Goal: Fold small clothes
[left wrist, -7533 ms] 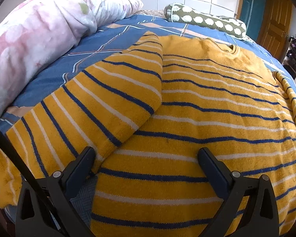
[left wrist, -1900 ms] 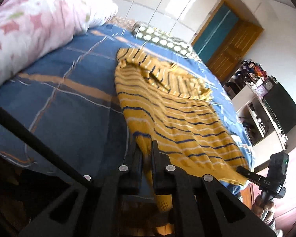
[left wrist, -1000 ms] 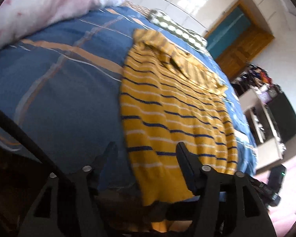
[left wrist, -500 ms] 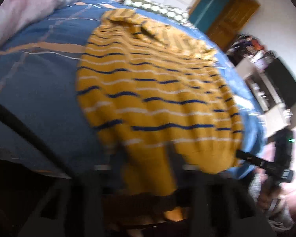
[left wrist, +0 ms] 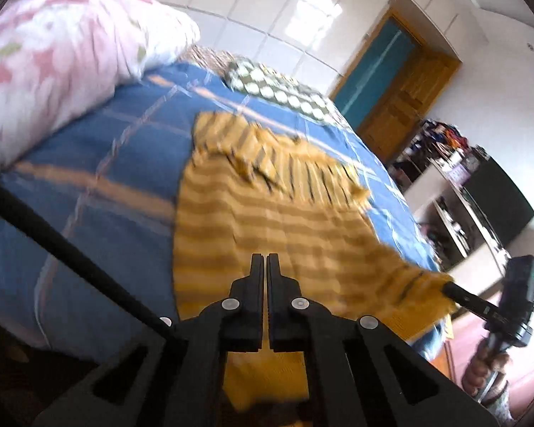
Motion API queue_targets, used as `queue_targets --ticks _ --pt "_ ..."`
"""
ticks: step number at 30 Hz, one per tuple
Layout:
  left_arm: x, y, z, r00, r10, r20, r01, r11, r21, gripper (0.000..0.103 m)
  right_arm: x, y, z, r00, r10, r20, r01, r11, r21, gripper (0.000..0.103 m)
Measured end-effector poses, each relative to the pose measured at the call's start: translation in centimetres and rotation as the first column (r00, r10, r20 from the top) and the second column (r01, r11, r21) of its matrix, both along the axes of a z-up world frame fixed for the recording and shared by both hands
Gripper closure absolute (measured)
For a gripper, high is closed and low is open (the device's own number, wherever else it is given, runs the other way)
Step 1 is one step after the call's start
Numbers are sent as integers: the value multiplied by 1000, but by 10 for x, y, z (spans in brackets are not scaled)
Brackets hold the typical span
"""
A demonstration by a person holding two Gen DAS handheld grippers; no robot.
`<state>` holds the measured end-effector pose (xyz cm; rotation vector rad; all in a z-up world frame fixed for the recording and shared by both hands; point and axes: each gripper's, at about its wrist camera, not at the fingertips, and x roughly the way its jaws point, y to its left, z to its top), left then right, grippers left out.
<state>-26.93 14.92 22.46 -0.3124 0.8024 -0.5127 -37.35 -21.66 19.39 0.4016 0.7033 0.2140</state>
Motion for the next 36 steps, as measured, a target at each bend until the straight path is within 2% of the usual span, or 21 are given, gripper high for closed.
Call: queue_targets --ticks 3,6,9,11,12,13,17,19,23,28,32,36 --pt "37 -6 8 999 35 3 -35 999 14 103 29 -3 13 1000 -1 30 2 999 -41 96" --pt "73 -14 11 999 47 -22 -46 999 14 103 64 -7 23 999 -4 47 6 999 -34 96" --pt "75 -20 12 999 -3 -33 2 1000 -29 101 93 -12 26 998 -23 57 24 999 -22 96" --pt "64 -23 8 999 -23 -24 22 999 -31 81 101 -15 23 998 -25 52 26 1000 -7 96" --pt "56 -24 5 999 -46 -24 45 998 -36 56 104 -16 21 999 -23 48 23 1000 1 96" --pt "43 -24 1 998 -58 -19 57 998 -40 39 105 -16 19 999 -20 45 20 1000 8 96" --pt "1 -13 -14 994 -105 -30 103 993 -56 33 104 -14 15 999 -7 49 7 1000 0 96" --pt "-15 -5 -26 992 -108 -58 103 991 -88 23 101 -14 17 998 -7 58 7 1000 -3 96" --pt "-28 -1 -57 977 -155 -144 132 979 -154 19 91 -12 22 997 -12 78 13 1000 -15 96" --pt "-28 -8 -92 944 -214 -252 132 943 -306 18 78 -8 26 997 -11 82 15 999 -37 96" --pt "-34 -13 -102 933 -244 -263 144 927 -347 17 68 -5 29 996 -10 88 14 999 -45 96" --pt "-23 -24 -107 932 -257 -257 146 913 -382 10 63 -2 29 996 2 93 2 999 -45 96"
